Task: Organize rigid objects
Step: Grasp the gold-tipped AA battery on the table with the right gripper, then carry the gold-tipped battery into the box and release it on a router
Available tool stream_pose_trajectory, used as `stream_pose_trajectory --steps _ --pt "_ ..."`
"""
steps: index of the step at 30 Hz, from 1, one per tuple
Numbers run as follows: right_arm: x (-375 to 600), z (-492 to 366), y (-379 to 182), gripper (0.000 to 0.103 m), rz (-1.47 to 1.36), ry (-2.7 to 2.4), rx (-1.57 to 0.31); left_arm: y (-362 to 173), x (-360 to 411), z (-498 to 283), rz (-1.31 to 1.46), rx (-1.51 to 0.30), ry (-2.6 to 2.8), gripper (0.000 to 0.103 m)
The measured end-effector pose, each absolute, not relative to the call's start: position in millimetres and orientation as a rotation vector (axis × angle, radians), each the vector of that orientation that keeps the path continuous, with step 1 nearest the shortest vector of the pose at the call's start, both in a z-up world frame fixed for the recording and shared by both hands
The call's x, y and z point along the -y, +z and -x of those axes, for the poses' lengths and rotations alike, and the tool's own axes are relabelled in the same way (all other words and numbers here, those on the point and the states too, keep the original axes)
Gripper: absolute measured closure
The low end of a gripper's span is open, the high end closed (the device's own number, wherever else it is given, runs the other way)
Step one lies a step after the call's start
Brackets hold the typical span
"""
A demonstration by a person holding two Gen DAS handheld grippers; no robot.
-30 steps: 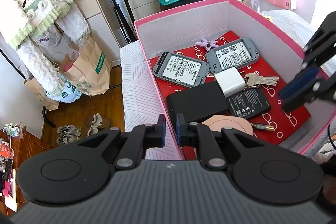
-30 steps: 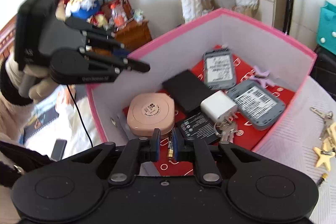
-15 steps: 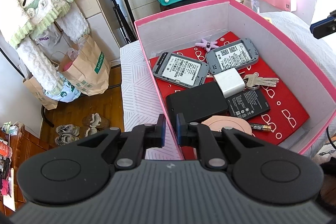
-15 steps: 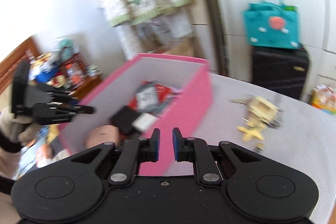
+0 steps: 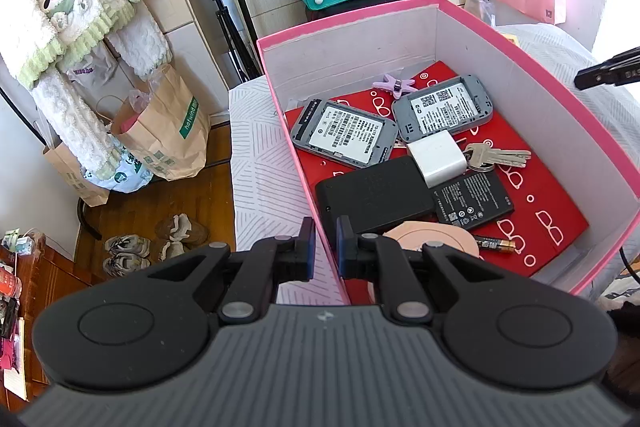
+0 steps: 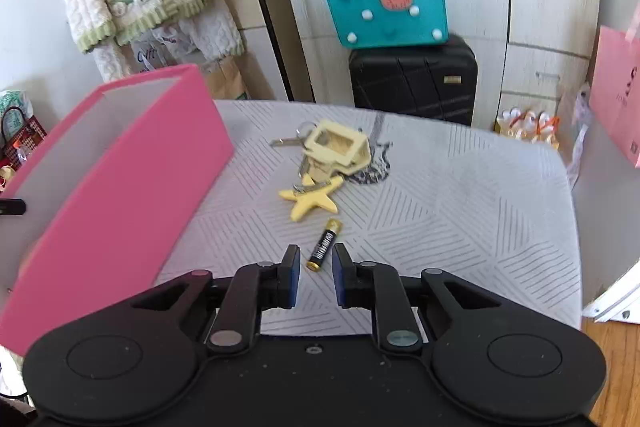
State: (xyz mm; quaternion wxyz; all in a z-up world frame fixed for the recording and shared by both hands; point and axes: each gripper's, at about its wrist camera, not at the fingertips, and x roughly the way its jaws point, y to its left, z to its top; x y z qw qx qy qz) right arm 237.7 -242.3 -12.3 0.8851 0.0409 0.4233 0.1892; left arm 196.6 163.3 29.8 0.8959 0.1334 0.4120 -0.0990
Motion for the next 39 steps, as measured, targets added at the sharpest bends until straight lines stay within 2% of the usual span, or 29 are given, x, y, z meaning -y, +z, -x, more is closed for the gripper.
stream_pose_trajectory --steps 12,13,15,17,25,39 --pt "227 -265 -40 0.075 -0.059 0.390 -0.886 30 -164 -197 -0.276 -0.855 -0.206 0.094" --pt "223 -264 -41 0.076 -0.021 0.404 -0.870 30 -164 -197 -0.278 -0.855 -0.205 0.094" --pt "218 -257 -44 0.086 0.064 0.406 -0.822 30 -164 -196 -0.275 -0.856 -0.206 0.094" --pt "221 -252 -46 0.090 0.069 0.403 -0.799 30 -164 -196 -0.281 -0.854 -0.208 0.094" --pt "221 -235 -38 0.091 0.034 0.391 -0.816 29 -161 -197 -0.307 -0.858 -0.209 0.094" --pt "182 -197 44 0.091 -0.022 0.626 -0.652 28 -163 -196 -0.293 -0.854 -0.214 0.094"
